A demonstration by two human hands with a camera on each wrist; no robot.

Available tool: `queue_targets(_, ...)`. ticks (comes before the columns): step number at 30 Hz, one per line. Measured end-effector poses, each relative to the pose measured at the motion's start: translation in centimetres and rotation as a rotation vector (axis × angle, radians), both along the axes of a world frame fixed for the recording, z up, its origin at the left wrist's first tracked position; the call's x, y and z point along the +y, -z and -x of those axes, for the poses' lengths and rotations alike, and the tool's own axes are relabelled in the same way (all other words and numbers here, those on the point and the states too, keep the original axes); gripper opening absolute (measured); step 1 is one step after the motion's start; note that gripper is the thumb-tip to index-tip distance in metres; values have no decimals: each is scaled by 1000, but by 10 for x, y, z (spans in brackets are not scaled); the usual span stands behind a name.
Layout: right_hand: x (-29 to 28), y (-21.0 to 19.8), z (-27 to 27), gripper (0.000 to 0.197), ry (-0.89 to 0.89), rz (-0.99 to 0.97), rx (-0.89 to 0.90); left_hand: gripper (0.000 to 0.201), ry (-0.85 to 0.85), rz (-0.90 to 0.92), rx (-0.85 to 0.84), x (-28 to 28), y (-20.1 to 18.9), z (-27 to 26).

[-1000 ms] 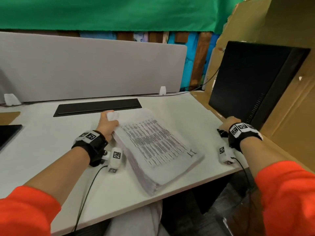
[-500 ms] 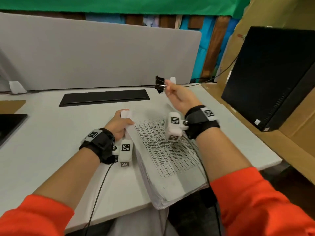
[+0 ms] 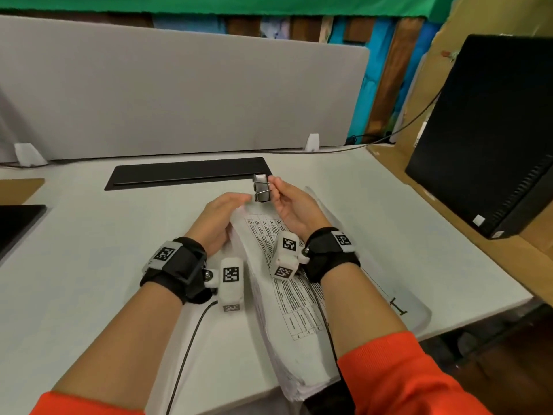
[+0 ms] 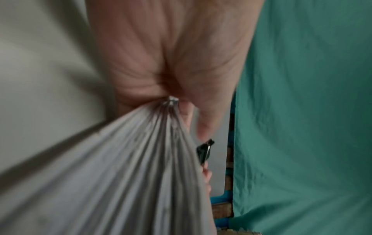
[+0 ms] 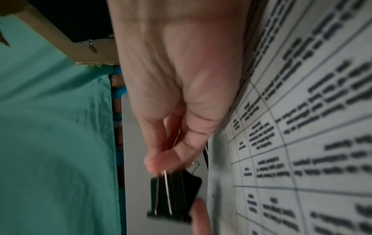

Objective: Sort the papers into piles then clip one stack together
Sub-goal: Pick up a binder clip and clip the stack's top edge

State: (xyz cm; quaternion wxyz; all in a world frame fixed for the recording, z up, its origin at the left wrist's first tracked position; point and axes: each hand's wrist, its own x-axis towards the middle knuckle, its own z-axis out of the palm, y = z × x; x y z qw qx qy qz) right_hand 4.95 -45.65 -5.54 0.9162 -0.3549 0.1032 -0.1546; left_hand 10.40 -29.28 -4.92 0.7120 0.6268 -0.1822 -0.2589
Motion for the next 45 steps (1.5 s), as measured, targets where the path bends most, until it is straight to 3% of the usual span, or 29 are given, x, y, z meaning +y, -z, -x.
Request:
queue_targets(2,5,-5,2,17,-105,157,18,30,95,-49,-21,0,0,0)
queue_targets(4,12,-11,4,17,-181,304,38,28,78,-105,-109,-1,2,0)
queue_targets(6,16,-15,2,22,-133,459,102,24,12,-160,-201,-2,3,-1)
queue_targets(9,15,-15,-3,48,56,672,270,30,-32,-242,-316,-4,0,2)
queue_targets(14,16,-13,-8,44,229,780,406,31,-47,-419,-582,-6,-9,13)
queue_targets(25,24,-13,-13,43,394,806,453,26,-11,-517,-727,-6,-17,15)
queue_targets(28,23,-13,-14,36,431,803,470,21,-4,-439,-653,-6,-14,13)
queue_targets(30,18,-10,-13,28,429,706,493,23,5,-322,-472,-6,-11,11)
queue_targets(33,9,-6,-8,16,400,423,475,32,-27,-129,-68,-5,-4,8)
queue_targets(36,4,-11,-3,14,436,354,469,40,-60,-52,68,-4,-4,10)
queue_targets(38,0,-27,3,23,569,600,508,40,-71,0,26,-3,-15,16)
queue_targets(39,-4,-39,8,25,718,770,470,40,-74,22,-35,-2,-24,19)
queue_targets(42,-10,-91,31,28,1187,1321,32,42,-93,52,-391,7,-59,31)
queue_targets(45,-6,-147,59,27,1355,1755,-363,42,-82,122,-648,13,-96,49)
